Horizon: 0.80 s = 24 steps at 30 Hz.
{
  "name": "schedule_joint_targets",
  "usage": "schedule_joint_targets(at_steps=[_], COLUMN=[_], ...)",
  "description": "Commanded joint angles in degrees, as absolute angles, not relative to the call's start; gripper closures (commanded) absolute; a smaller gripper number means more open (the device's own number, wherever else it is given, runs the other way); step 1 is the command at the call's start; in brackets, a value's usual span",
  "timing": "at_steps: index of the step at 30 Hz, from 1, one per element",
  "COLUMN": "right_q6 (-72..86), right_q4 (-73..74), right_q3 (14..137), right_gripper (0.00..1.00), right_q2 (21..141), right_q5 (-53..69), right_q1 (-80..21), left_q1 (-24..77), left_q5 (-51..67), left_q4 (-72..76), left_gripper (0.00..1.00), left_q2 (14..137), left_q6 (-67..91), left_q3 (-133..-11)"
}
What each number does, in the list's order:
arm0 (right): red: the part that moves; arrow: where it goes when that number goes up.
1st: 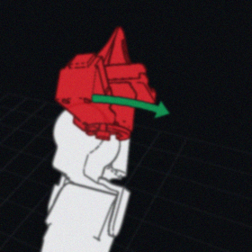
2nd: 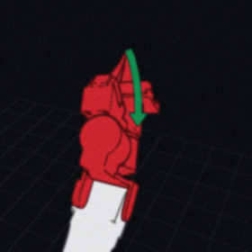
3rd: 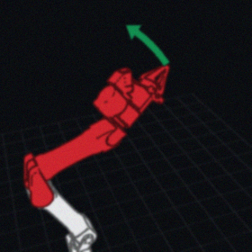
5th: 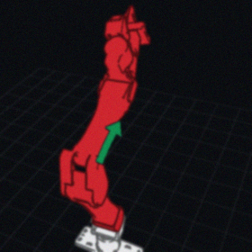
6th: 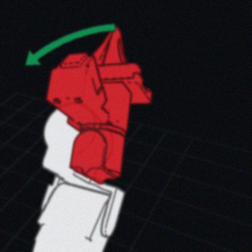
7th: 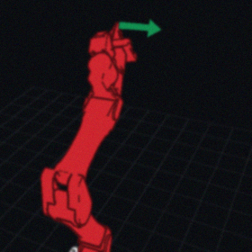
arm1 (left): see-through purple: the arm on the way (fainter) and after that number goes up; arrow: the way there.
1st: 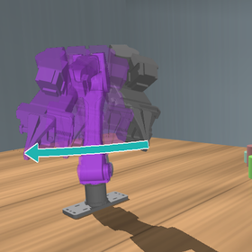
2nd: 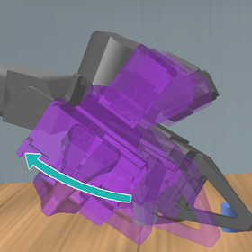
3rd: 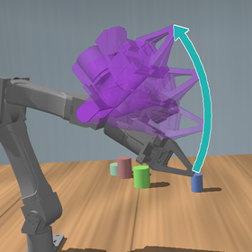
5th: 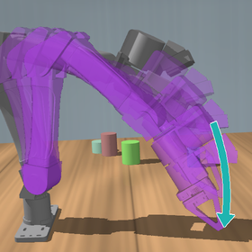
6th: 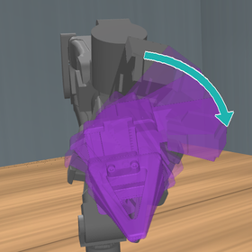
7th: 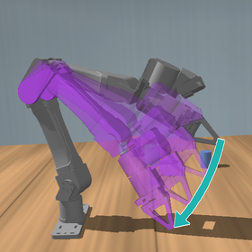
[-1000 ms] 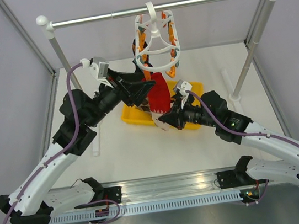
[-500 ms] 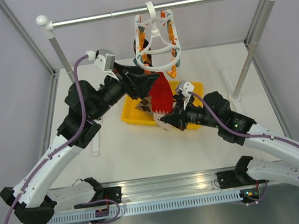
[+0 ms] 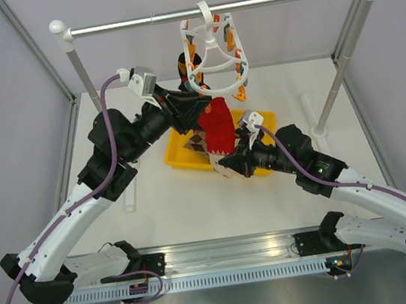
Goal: Remove the socks clipped to the hanger
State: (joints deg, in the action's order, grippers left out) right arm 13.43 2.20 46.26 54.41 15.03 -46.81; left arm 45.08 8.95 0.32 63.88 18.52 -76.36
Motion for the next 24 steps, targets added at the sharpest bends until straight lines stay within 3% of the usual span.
schedule_joint_targets(at_steps=[1,6,12,24], right_q6=[12.92,12.92,12.92,14.41], right_q4=[1.76,2.11,3.69,3.69], right_q3=[46.41,46.41,46.41,45.7], right_gripper=[0.91,0.91,0.91,0.92], right_q2=[54.4,54.93,56.86,60.12], right_q5=[14.06,12.92,8.27,3.17], right_q1=[-46.93,-46.93,-46.93,-44.39], left_q1=[45.18,45.18,45.18,45.18], left_q5=[7.91,7.56,7.03,5.54], left_q4=[2.46,2.55,2.55,2.64], left_gripper=[0.67,0.83,0.94,0.98], left_q2=[64.07,63.99,63.98,63.72], left_q6=[17.05,17.14,17.14,17.23], left_q3=[-78.75,-78.49,-78.57,-78.49])
